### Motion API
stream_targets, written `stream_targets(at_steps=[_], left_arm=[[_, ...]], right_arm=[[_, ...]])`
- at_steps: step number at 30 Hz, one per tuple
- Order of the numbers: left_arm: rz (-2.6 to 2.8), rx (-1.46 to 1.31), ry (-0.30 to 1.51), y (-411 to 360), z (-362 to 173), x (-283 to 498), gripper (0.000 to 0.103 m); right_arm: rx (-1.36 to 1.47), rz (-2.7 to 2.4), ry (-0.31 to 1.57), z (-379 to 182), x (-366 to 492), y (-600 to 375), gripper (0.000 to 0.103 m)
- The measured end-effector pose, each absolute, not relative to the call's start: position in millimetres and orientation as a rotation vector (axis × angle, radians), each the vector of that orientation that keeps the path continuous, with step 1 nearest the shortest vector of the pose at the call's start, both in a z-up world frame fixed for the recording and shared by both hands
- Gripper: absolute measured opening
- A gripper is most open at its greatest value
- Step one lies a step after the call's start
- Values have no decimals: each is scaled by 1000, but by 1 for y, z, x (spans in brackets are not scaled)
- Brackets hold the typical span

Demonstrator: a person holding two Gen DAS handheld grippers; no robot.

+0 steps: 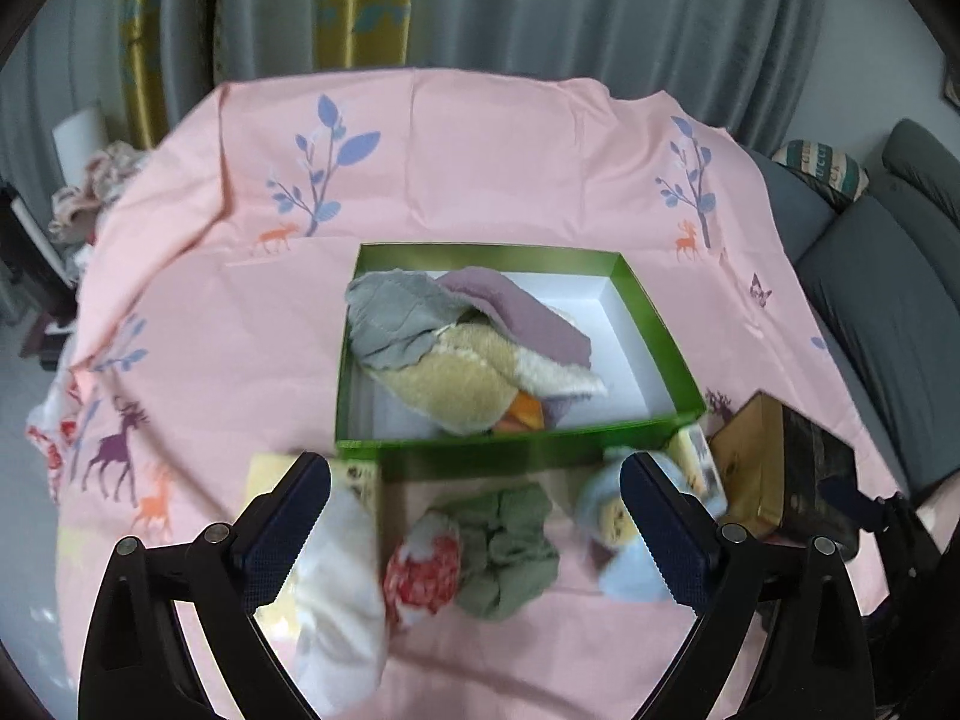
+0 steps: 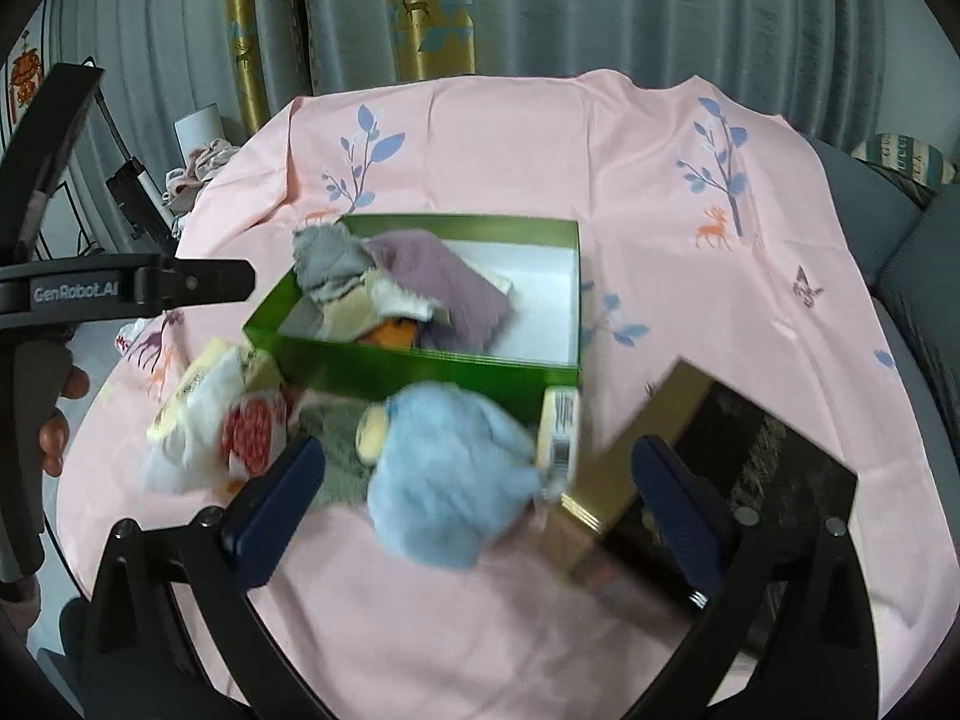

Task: Organize soft objects
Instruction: 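Move the right gripper back to the light blue plush toy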

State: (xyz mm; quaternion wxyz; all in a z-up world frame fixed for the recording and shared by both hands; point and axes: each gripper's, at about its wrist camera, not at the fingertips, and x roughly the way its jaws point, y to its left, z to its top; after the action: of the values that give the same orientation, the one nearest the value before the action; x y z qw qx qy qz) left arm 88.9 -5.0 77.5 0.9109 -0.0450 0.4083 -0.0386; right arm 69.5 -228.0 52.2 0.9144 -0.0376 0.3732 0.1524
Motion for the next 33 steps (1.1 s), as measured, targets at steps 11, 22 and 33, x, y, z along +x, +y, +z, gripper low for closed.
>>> stream_targets(at_steps=[11, 22, 33], left_arm=[[-74, -4, 781, -31, 68, 32, 97], [-76, -17, 795, -34, 50, 7, 97], [-144, -143, 847, -12, 19, -2, 97]], right_arm=[[-12, 304, 769, 47, 33, -239, 102], [12, 306, 798, 30, 21, -244, 102], [55, 354, 832, 4, 18, -249, 102]])
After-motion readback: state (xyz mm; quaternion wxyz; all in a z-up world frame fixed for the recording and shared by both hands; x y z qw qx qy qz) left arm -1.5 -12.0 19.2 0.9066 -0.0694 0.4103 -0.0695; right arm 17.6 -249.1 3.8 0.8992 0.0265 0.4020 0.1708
